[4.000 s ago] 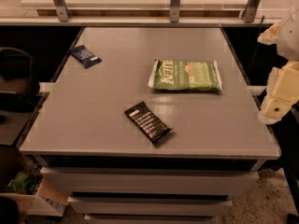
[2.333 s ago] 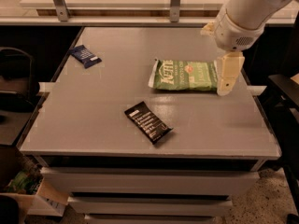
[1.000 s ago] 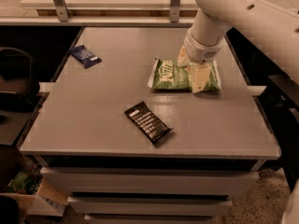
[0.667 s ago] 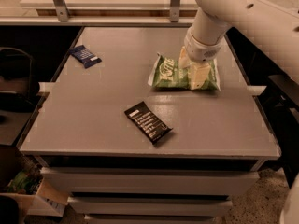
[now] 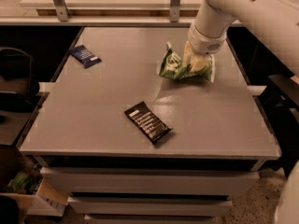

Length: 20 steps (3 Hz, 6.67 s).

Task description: Move green jalapeno chip bag near rxbar blueberry

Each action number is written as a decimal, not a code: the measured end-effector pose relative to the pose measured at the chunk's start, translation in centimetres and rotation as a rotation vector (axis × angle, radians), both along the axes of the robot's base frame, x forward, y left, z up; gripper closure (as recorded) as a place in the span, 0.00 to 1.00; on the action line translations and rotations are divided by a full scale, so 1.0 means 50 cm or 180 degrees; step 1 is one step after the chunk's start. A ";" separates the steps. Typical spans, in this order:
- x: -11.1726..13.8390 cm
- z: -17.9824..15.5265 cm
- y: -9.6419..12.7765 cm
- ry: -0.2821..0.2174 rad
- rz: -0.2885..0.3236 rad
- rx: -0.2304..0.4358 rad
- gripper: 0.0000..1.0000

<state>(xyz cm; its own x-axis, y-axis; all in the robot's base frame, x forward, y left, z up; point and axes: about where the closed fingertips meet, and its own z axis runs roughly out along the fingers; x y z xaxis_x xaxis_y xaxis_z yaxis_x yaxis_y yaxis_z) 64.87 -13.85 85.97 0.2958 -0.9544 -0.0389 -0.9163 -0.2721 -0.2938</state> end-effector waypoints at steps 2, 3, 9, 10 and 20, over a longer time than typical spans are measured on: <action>0.025 0.123 -0.048 -0.0313 -0.0244 0.0019 1.00; 0.033 0.124 -0.037 -0.0319 -0.0202 -0.0014 1.00; 0.118 0.121 0.385 -0.0387 0.0741 -0.0150 1.00; 0.126 0.115 0.420 -0.0321 0.0592 -0.0089 1.00; 0.161 0.116 0.513 -0.0151 0.0496 0.0193 0.00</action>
Offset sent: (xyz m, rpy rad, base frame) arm 0.0119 -0.0395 0.1084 0.0147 -0.1693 -0.1186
